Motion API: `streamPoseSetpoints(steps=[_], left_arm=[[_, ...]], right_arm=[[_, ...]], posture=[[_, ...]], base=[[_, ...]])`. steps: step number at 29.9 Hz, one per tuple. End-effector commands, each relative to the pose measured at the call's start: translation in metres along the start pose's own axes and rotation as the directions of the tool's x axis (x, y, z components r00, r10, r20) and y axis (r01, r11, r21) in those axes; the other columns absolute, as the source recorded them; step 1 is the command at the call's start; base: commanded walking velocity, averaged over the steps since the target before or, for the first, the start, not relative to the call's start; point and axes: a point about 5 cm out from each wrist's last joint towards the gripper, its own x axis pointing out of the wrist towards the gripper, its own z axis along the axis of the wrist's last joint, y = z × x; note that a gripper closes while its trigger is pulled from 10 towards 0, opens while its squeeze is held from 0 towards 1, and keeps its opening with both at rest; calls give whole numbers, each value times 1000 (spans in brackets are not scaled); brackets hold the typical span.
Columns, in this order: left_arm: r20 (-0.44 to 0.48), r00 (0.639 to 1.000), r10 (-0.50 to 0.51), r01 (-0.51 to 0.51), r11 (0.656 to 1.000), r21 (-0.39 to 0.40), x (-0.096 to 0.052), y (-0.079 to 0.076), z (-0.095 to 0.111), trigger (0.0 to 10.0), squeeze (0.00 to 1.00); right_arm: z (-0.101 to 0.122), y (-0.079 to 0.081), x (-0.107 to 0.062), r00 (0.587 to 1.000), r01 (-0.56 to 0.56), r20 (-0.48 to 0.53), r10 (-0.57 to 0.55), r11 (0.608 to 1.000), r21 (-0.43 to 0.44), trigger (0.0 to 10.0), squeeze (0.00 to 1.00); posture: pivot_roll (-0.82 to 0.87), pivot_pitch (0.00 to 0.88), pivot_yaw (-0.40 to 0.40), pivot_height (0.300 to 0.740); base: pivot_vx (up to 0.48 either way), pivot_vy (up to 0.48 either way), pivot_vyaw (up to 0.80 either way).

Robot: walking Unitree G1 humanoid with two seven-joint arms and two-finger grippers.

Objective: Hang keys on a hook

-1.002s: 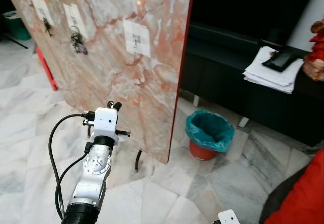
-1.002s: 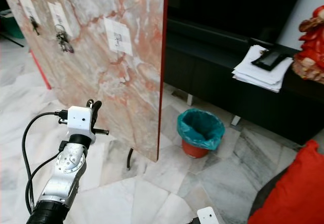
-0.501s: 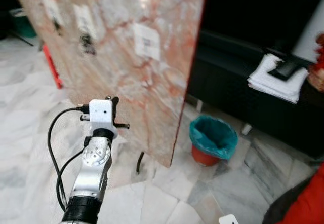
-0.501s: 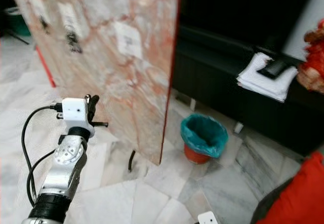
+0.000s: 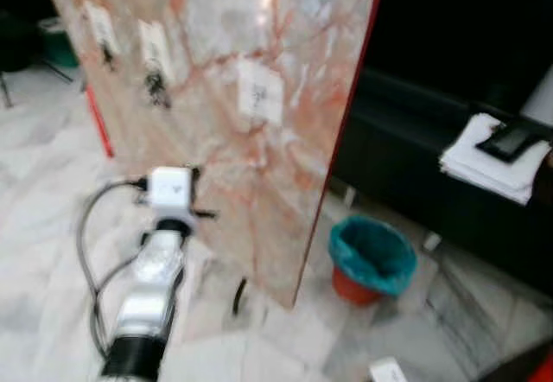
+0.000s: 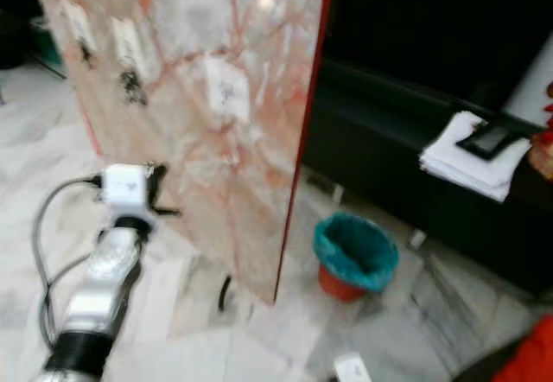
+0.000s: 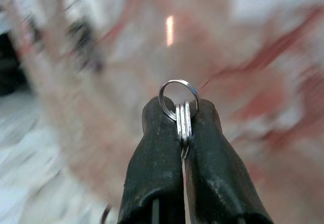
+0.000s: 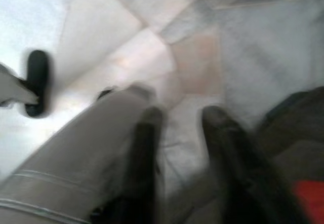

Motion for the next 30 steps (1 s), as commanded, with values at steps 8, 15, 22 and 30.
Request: streamPoseSetpoints(steps=[8,15,22,30], left_arm=[[30,999,-41,41,999,-6,1,-13,10,10000,0],[40,998,-47,47,999,-1,1,-14,14,10000,0],[60,996,-70,70,998,0,-3,-16,22,10000,0],[80,985,-152,152,988,5,-1,-23,38,10000,0]], right_arm=[[-14,-6,-2,999,13,-44,-13,1000,9,10000,0],[-13,-6,-2,999,11,-43,-11,1000,8,10000,0],[-13,-6,-2,999,11,-43,-11,1000,6,10000,0],[-12,-7,-2,999,11,-42,-11,1000,0,10000,0]], posture=[[-99,30,-38,740],[-99,37,-36,740],[-97,40,-37,740],[-94,42,-39,740]], base=[[276,0,0],[275,0,0],[0,0,0],[0,0,0]])
